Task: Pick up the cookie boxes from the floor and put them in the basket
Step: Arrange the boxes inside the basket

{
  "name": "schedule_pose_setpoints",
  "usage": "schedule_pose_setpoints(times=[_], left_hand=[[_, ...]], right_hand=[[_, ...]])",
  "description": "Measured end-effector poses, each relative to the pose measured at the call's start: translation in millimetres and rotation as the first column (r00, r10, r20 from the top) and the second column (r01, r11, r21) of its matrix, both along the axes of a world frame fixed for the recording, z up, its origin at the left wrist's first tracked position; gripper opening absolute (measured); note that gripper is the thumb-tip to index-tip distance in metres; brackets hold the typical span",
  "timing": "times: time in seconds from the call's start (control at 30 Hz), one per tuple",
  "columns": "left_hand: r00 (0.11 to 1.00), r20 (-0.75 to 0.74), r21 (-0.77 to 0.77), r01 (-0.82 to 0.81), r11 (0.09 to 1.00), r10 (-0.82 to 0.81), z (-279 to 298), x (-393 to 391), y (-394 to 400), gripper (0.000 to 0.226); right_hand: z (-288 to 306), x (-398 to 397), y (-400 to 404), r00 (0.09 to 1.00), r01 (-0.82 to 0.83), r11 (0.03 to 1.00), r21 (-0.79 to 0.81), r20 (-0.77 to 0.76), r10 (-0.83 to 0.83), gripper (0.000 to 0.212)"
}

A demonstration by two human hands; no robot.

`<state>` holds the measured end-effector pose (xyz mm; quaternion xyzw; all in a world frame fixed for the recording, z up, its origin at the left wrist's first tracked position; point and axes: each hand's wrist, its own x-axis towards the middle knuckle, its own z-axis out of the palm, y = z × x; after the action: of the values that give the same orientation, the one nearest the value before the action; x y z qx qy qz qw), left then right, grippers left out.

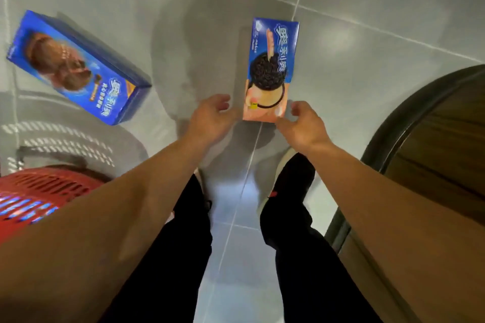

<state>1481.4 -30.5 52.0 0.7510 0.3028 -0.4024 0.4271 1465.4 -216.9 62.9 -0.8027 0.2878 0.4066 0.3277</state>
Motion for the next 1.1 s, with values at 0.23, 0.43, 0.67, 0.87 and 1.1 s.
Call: schedule_pose_setpoints(times=[0.23, 0.43, 0.67, 0.87, 1.1], left_hand=[[0.957, -0.169, -0.218, -0.269, 0.938, 0.235, -50.0, -6.2, -30.5, 0.017], [0.873, -0.141, -0.232, -0.488, 0.841, 0.467, 4.8, 2.1, -24.5, 0.036], [0.985, 0.105, -0.232, -0.110, 0.966, 0.137, 158.1, 15.3, 45.1, 0.048], [0.980, 0.133, -0.371, -0.086, 0.925, 0.145, 345.2, 6.4, 105.9, 0.046], [0.922, 0.219, -0.306, -0.247, 0.919, 0.320, 500.5, -47.9, 147.2, 0.054]], right_hand=[[-37.7, 0.6, 7.5, 0.925, 0.379, 0.915, 0.138, -0.083, -0.371, 0.013], [28.0, 1.2, 12.5, 0.935, 0.348, 0.914, 0.210, -0.150, -0.321, 0.018], [167.4, 27.4, 11.2, 0.974, 0.202, 0.976, 0.076, 0.091, -0.208, 0.042], [319.7, 66.4, 30.2, 0.938, 0.264, 0.919, 0.295, 0.142, -0.315, 0.079], [458.2, 54.8, 59.7, 0.977, -0.148, 0.901, 0.408, 0.203, 0.069, 0.057]])
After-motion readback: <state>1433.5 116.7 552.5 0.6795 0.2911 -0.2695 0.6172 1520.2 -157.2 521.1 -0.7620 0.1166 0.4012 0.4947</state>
